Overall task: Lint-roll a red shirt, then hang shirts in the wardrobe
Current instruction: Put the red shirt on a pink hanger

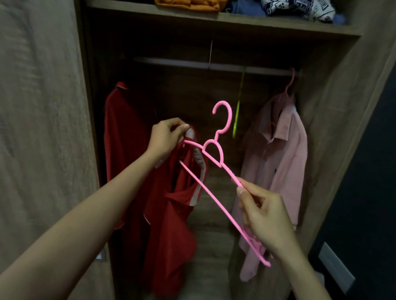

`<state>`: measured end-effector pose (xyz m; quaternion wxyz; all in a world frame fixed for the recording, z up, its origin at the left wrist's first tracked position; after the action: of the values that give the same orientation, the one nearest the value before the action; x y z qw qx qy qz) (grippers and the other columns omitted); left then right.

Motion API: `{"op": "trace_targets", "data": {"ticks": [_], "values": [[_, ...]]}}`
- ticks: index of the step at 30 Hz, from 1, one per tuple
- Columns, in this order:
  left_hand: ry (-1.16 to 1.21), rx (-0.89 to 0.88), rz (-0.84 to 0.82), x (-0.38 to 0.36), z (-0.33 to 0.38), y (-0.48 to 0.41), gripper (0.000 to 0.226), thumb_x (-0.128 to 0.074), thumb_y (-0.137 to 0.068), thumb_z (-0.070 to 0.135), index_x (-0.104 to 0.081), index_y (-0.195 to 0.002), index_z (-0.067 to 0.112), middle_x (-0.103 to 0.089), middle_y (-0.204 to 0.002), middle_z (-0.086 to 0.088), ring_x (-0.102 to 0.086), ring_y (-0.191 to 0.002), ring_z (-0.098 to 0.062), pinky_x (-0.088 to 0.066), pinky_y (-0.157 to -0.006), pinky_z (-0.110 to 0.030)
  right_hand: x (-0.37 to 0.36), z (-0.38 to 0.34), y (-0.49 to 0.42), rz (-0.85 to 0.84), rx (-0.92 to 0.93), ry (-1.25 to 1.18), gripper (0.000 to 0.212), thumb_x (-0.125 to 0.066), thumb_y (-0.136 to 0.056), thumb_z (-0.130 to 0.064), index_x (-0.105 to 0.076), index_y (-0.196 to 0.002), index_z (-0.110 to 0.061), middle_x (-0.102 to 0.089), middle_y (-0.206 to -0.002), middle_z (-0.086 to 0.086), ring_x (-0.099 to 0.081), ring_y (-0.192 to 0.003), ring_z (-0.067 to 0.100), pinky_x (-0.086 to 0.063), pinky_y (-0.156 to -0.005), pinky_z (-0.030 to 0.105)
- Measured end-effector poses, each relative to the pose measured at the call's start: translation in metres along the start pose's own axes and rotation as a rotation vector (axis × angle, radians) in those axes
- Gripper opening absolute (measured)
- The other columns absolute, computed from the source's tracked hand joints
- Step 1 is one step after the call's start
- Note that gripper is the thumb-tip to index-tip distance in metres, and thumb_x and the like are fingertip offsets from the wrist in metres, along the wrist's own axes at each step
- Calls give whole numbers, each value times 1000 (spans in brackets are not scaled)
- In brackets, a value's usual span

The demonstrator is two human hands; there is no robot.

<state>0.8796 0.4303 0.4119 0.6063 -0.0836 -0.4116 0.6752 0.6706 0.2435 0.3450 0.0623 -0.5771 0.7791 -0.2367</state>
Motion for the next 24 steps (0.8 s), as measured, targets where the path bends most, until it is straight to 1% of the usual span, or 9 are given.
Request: {"op": "trace_targets", "data": {"ticks": [4, 7, 10, 12, 15, 17, 20, 22, 24], "values": [[59, -124, -34, -12, 37, 18, 13, -63, -93, 20, -75, -89, 16, -73, -83, 6, -64, -81, 2, -43, -70, -8, -10, 15, -16, 27, -40, -155, 29, -50, -97, -8, -63, -116, -25, -39, -55, 7, -31, -37, 9, -26, -35, 18], [-14, -261, -138, -14, 48, 25, 16, -63, -93, 27, -76, -102, 22, -68, -92, 1, -61, -85, -8, -44, -78, -19, -2, 23, -19, 0, -43, -276, 29, -49, -96, -7, -64, -118, -20, -34, -51, -5, -26, -38, 7, -22, -37, 15], [-300, -467, -228, -15, 51, 24, 37, -43, -98, 49, -67, -121, 34, -56, -116, -1, -50, -109, -14, -36, -94, -30, 11, 25, -14, -56, -15, -354, 29, -50, -92, -12, -64, -118, -15, -29, -52, -6, -23, -40, 8, -17, -39, 20], [-356, -545, -330, -20, 58, 22, 53, -31, -97, 57, -62, -128, 28, -56, -127, -5, -49, -121, -19, -34, -102, -38, 20, 23, -14, -81, -9, -381, 32, -52, -87, -18, -63, -117, -14, -29, -53, -7, -23, -40, 7, -17, -39, 20], [-262, -558, -375, -20, 68, 14, 49, -34, -97, 56, -64, -105, 18, -65, -94, -1, -62, -90, -16, -47, -84, -39, 30, 18, -20, -136, 13, -341, 31, -51, -87, -18, -64, -115, -14, -30, -53, -6, -24, -38, 5, -20, -37, 16], [-136, -494, -330, -14, 70, 8, 36, -40, -98, 49, -58, -90, 20, -58, -77, 1, -55, -72, -7, -47, -71, -39, 43, 13, -28, -129, 45, -223, 24, -52, -91, -14, -66, -110, -19, -37, -50, -4, -32, -36, 8, -31, -36, 18], [-57, -441, -305, -16, 75, 8, 25, -47, -102, 34, -59, -93, 14, -58, -75, 6, -53, -68, 2, -44, -70, -33, 80, -8, -32, 132, 295, 318, 24, -61, -91, -11, -68, -109, -25, -64, -74, 0, -57, -66, 4, -51, -65, 29], [-53, -435, -317, -20, 80, 10, 21, -48, -102, 30, -62, -99, 15, -60, -79, 17, -55, -73, 11, -41, -72, -22, 93, -27, -14, 441, 525, 662, 25, -66, -87, -12, -67, -113, -16, -64, -95, 3, -52, -87, 6, -46, -76, 30], [-46, -436, -321, -22, 83, 11, 20, -50, -101, 33, -64, -103, 20, -62, -84, 21, -56, -79, 13, -40, -75, -16, 78, -36, 14, 623, 670, 698, 12, -66, -87, -14, -69, -98, -9, -63, -90, 6, -53, -85, 14, -44, -77, 30]]}}
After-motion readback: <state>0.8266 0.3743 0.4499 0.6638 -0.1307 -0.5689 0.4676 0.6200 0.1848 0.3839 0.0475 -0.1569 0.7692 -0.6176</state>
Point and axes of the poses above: each hand's wrist, its own y-axis away from the middle knuckle, its own x-axis out of the back of the hand, z = x × y, the point moved 9 cm from there along -y, towards the middle knuckle
